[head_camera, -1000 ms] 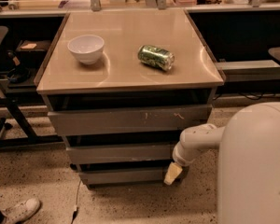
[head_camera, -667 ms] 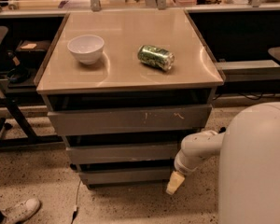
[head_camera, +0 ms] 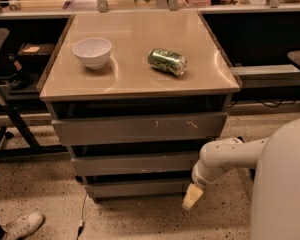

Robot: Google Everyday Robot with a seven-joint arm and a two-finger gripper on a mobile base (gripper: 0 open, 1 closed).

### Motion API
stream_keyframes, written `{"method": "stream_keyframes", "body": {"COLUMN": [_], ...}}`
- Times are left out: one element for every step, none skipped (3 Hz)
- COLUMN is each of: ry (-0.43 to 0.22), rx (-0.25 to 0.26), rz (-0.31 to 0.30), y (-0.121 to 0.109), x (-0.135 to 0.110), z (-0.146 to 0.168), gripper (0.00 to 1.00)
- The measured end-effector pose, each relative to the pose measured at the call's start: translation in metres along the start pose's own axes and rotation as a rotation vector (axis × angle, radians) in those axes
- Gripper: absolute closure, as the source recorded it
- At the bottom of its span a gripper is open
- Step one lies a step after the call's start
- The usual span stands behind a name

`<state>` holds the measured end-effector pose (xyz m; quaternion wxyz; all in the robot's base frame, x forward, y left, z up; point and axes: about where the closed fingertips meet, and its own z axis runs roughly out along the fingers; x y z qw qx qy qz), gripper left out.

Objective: Close middle drawer

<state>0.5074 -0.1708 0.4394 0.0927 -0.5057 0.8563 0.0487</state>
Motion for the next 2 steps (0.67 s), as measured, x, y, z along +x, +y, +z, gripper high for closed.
{"method": "stream_keyframes", "body": {"ry": [0.033, 0.042], "rx": [0.011, 0.005], "rz": [0.077, 0.076], "y": [0.0261, 0.0330], "x": [0.0355, 0.0403], "z": [-0.0304, -0.0316], "gripper": [0.00, 0.00]}}
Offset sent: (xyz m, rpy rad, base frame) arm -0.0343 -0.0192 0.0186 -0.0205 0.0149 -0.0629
